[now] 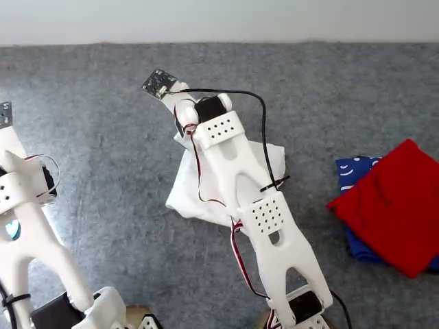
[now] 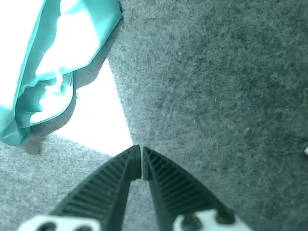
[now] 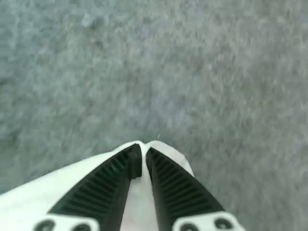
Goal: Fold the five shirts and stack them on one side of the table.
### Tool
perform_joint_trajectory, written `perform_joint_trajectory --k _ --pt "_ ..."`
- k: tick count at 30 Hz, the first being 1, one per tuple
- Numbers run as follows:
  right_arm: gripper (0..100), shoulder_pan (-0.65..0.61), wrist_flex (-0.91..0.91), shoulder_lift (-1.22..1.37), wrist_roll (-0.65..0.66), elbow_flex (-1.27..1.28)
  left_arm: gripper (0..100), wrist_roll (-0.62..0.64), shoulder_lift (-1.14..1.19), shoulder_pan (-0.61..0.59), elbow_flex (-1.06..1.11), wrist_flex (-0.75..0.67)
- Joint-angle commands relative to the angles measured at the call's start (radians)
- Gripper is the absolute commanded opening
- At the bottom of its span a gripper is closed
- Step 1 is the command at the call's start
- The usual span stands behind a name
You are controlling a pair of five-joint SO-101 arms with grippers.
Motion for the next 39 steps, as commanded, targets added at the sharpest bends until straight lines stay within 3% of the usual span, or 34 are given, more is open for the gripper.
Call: perform_joint_trajectory --k 1,6,12,29,34,39 --pt "1.1 -0.016 -0.128 0.021 0.028 -0.037 1 -0.003 -0.031 -0.025 -0.005 -0.011" --pt "1.8 -0.021 -0.259 0.09 0.023 -0.038 1 -0.003 -0.031 -0.055 -0.005 -0.012" --pt "17.9 -0.038 -0.133 0.065 0.005 -0.061 1 -0.003 -0.031 -0.054 -0.005 -0.015" --pt "17.3 0.01 0.165 -0.114 -0.035 -0.207 1 -0.003 -0.031 -0.052 -0.005 -0.009" --pt "0.5 0.021 0.292 -0.113 -0.031 -0.203 1 -0.003 -0.031 -0.051 -0.005 -0.009" --pt "1.4 0.025 0.197 -0.042 -0.028 -0.178 1 -0.003 -0.031 -0.051 -0.005 -0.014"
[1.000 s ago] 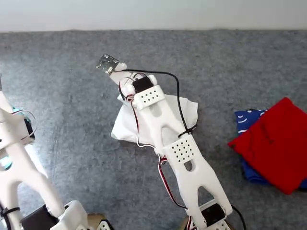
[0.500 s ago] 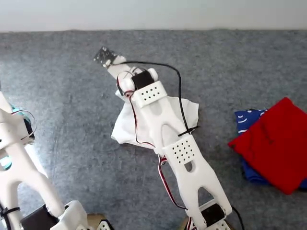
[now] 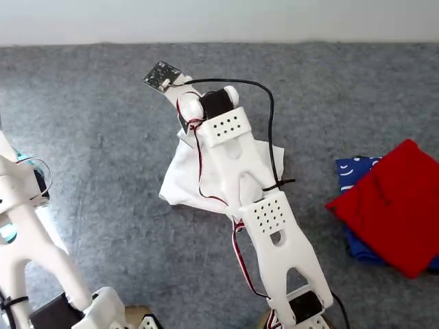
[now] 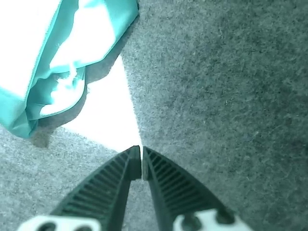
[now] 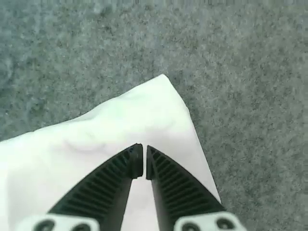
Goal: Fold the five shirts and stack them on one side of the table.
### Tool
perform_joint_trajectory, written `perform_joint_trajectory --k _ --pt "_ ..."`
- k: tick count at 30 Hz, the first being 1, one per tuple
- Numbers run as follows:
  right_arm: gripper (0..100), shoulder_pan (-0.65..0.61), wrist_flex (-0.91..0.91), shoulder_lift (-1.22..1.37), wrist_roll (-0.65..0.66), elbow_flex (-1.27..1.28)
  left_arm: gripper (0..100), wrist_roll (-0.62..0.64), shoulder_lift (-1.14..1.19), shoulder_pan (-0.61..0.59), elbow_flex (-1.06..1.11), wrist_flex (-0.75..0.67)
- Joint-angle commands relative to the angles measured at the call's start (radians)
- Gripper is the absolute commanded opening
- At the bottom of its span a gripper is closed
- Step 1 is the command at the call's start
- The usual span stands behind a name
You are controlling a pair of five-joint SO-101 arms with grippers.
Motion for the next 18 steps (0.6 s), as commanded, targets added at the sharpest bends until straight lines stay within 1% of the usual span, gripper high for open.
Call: perform_joint_trajectory --k 1,5,8,12,18 --pt "0.9 0.015 -0.113 0.03 -0.002 0.0 1 -0.005 -0.031 -0.002 -0.005 -0.011" --pt "0.9 0.002 -0.326 0.137 0.069 0.006 1 -0.005 -0.031 -0.005 -0.004 -0.006" --pt "0.9 -0.025 -0.386 0.18 0.101 0.0 1 -0.005 -0.031 -0.006 -0.001 -0.005" --pt "0.9 -0.039 -0.374 0.171 0.098 -0.02 1 -0.005 -0.031 -0.006 0.007 -0.005" --pt "0.9 -0.028 -0.183 0.099 0.097 -0.167 1 -0.005 -0.034 -0.003 0.004 0.017"
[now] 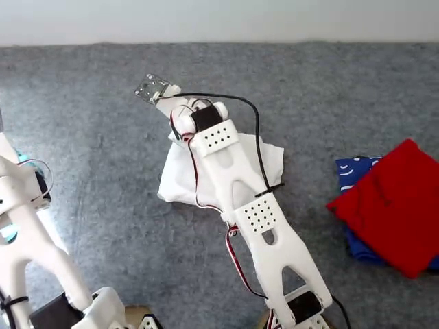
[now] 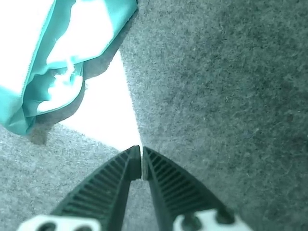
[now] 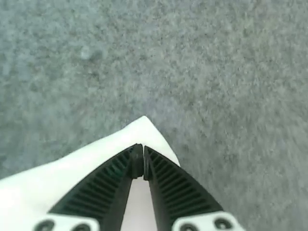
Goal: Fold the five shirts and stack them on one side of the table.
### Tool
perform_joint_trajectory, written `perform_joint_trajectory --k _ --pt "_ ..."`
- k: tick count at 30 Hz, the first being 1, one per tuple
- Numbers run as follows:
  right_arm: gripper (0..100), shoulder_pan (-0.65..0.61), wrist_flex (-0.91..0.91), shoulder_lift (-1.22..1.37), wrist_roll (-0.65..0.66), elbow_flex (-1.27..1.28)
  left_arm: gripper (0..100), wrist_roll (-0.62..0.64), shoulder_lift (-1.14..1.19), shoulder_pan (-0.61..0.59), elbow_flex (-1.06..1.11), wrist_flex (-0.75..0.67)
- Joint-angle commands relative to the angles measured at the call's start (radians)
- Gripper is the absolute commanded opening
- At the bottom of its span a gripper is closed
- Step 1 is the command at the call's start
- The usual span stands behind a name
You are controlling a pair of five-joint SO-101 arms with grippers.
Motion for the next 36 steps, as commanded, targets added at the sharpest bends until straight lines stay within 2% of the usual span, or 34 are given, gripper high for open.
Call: perform_joint_trajectory --k 1,6,11,15,24,32,36 --pt "0.9 0.001 0.134 -0.104 0.009 -0.101 1 -0.005 -0.041 0.0 -0.012 0.009" --pt "0.9 0.016 0.383 -0.194 0.0 -0.098 1 -0.005 -0.153 0.0 -0.007 0.009" --pt "0.9 0.085 0.384 -0.306 -0.176 -0.064 1 -0.008 -0.285 0.0 -0.005 0.026" --pt "0.9 0.113 0.386 -0.469 -0.183 0.175 1 -0.009 -0.334 0.0 -0.005 0.084" --pt "0.9 0.102 0.378 -0.917 -0.186 0.97 1 -0.011 -0.347 -0.005 -0.005 0.157" --pt "0.9 -0.01 0.371 -0.987 -0.187 1.304 1 -0.063 -0.347 -0.005 -0.007 0.157" --pt "0.9 0.062 0.24 -0.957 -0.178 1.433 1 -0.068 -0.348 -0.006 -0.007 0.157"
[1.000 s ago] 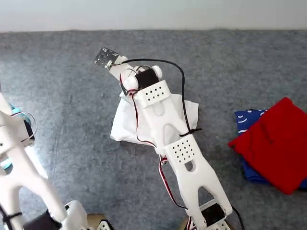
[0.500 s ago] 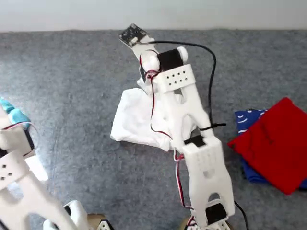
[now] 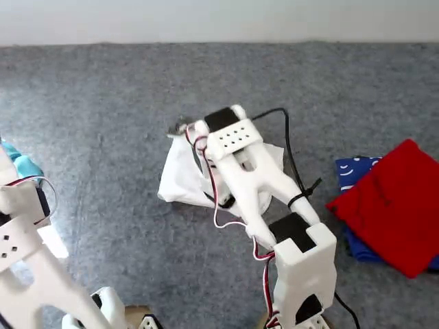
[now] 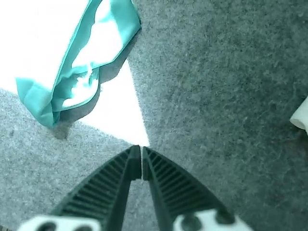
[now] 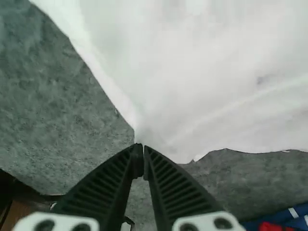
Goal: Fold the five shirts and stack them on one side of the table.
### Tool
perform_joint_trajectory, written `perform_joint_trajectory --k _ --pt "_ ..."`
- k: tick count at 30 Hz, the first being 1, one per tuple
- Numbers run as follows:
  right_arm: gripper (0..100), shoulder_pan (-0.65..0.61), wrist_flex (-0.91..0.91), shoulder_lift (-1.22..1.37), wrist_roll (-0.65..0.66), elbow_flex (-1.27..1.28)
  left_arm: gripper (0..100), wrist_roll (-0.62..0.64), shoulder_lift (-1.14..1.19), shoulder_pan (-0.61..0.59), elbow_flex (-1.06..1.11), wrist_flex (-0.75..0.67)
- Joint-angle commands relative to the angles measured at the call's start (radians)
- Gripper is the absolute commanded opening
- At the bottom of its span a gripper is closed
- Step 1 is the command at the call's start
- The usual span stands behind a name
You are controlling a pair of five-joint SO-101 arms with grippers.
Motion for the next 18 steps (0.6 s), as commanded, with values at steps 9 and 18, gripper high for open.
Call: perform_joint_trajectory --k 9,18 --pt "0.9 0.226 -0.085 -0.016 0.091 0.103 1 -0.014 -0.021 -0.008 -0.005 0.017" --pt "0.9 0.087 -0.071 -0.223 -0.086 -0.011 1 -0.014 -0.021 -0.008 0.065 0.017"
